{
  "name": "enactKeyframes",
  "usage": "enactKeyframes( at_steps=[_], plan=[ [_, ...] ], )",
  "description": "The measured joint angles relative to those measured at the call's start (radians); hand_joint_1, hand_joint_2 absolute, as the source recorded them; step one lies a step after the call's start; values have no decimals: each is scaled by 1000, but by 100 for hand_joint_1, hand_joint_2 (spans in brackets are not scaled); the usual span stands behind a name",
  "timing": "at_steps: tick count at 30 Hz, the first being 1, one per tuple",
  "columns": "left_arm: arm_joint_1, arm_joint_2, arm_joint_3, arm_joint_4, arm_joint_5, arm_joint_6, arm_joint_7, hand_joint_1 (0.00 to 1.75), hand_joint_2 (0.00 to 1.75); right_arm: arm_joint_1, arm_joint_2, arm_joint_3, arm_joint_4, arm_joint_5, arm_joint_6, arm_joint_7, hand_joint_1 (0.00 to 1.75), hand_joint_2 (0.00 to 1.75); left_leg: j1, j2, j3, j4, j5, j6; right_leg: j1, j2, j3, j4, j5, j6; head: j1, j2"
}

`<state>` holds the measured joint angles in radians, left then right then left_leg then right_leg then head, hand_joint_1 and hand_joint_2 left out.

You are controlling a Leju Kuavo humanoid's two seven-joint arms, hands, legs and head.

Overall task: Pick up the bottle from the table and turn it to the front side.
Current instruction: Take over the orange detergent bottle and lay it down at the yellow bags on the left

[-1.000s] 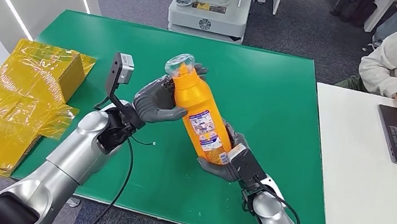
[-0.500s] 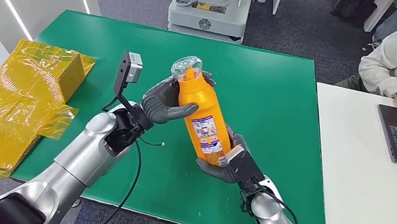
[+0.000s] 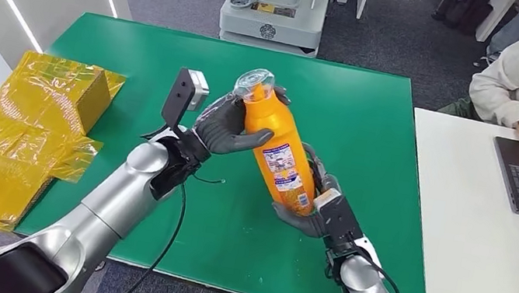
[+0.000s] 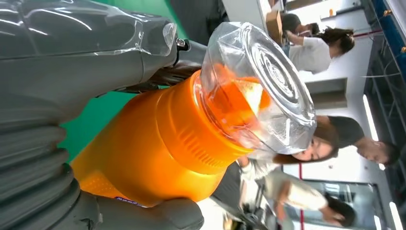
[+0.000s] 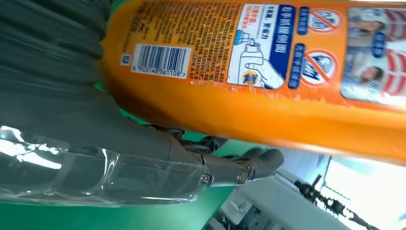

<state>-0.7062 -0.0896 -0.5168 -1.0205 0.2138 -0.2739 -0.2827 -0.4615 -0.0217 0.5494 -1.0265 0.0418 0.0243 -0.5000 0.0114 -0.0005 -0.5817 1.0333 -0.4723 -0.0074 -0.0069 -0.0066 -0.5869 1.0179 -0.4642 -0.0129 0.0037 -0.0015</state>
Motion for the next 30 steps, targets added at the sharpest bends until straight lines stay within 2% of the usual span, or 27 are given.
enactKeyframes(
  at_steps=[4, 6, 11, 16, 20, 24, 28, 30],
  plan=[
    [-6, 1, 0, 2, -33, 25, -5, 175, 175, 17, -8, -16, -39, -4, 7, 0, 0, 175, 0, 1, 0, 0, 0, 0, 0, 0, 0, 0, 0, 0, 0, 0],
    [-7, 9, 0, 4, -82, 74, -18, 175, 175, 25, -11, -22, -60, -10, 10, -5, 0, 175, 0, 1, 0, 0, 0, 0, 0, 1, 0, 0, 0, 0, 0, 0],
    [-5, 52, 14, 0, -342, 297, -81, 175, 175, 81, -33, -39, -157, -37, 36, -19, 0, 175, 1, 1, 0, 0, 0, 0, 0, 1, -1, 1, 0, 0, 0, 0],
    [17, 104, 41, -32, -641, 521, -94, 175, 175, 138, -58, -41, -252, -62, 46, -38, 0, 175, 1, 1, 0, -1, 0, 0, 0, 1, -1, 1, 0, 0, 0, 0],
    [28, 137, 48, -54, -879, 657, -54, 175, 175, 174, -61, -44, -307, -57, 40, -45, 0, 175, 1, 0, -1, -1, 0, 0, 0, 0, -1, 1, 0, 0, 0, 0],
    [31, 176, 50, -69, -1180, 771, 26, 175, 175, 227, -62, -59, -379, -48, 33, -45, 0, 175, 0, 1, -1, -1, 0, 0, 0, 1, -1, 1, 0, 0, 0, 0],
    [32, 185, 50, -69, -1258, 800, 48, 175, 175, 240, -62, -65, -393, -45, 30, -46, 0, 175, 0, 1, -1, -1, 0, 0, 0, 1, -1, 1, 0, 0, 0, 0],
    [49, 213, 53, -69, -1431, 854, 117, 175, 175, 271, -63, -81, -430, -38, 24, -54, 0, 175, 0, 1, -1, -1, 0, 0, 0, 1, -1, 1, 0, 0, 0, 0]
  ],
)
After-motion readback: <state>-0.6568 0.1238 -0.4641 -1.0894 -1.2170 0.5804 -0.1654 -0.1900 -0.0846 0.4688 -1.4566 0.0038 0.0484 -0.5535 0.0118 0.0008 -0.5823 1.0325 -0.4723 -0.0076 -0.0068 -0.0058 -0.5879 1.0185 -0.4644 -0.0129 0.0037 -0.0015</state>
